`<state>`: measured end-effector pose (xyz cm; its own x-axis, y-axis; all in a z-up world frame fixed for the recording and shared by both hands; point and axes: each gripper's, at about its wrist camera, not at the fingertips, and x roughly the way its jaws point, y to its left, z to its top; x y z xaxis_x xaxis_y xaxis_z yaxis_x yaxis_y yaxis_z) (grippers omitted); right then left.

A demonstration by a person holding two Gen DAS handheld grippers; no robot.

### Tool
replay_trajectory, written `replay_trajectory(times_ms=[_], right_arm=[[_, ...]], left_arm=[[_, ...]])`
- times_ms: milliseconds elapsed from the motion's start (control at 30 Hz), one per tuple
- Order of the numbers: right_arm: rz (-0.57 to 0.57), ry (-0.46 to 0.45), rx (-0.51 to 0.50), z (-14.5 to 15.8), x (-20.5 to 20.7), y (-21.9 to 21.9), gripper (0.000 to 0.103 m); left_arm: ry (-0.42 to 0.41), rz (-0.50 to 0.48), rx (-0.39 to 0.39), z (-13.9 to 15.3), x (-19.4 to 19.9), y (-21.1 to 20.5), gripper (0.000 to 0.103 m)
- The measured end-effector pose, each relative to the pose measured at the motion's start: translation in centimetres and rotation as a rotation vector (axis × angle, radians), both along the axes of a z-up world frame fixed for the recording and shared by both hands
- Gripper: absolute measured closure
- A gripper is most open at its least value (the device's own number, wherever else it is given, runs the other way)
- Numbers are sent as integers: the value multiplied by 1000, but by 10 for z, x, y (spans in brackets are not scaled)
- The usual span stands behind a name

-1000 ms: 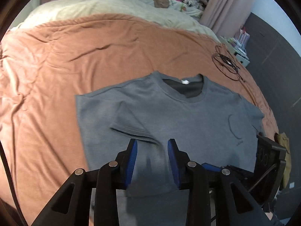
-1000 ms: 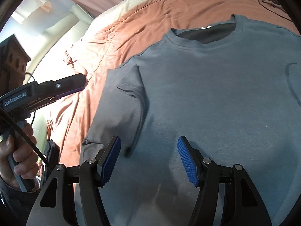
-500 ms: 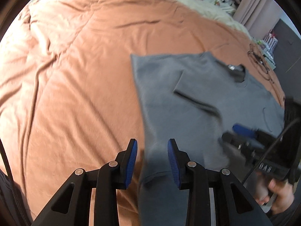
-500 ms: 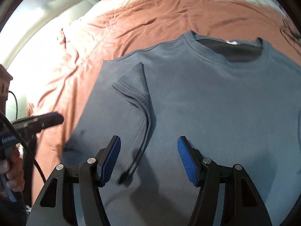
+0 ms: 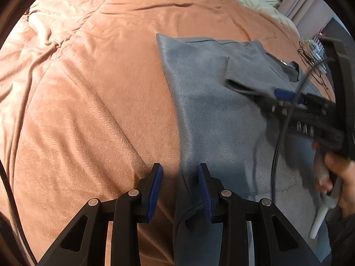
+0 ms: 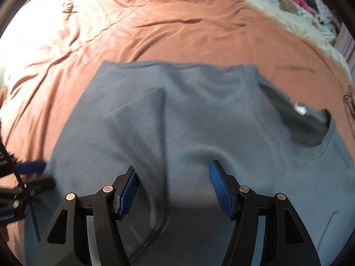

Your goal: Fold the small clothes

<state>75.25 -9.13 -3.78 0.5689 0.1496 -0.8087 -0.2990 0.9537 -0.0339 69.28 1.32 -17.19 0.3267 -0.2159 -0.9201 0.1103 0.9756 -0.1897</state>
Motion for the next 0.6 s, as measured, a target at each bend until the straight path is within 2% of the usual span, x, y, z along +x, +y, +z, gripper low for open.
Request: replay_trajectory(times_ms=[67,133,267,500,567,600], right_arm=[[-82,-14,-5,0,4,-12,42],[-151,6,48,-3,4,-29,42],[-207,6,59,-4,-10,-46,46],[-130,95,305,0,-57,-56,46],[-97,108,336,-1,-73,-51,58],[-75,119,349,-3,-82,-47,60]], left_arm=[[-4,2,-8,0,-1,1,67],[-7,4,-12,-1,-2,4,67],[-10,-1,9,1,-8,4,67],[-19,3,21,7,-33,9,67],[-20,9,20,8,-39,11,67],[-19,13,21,8,-43,12,67]])
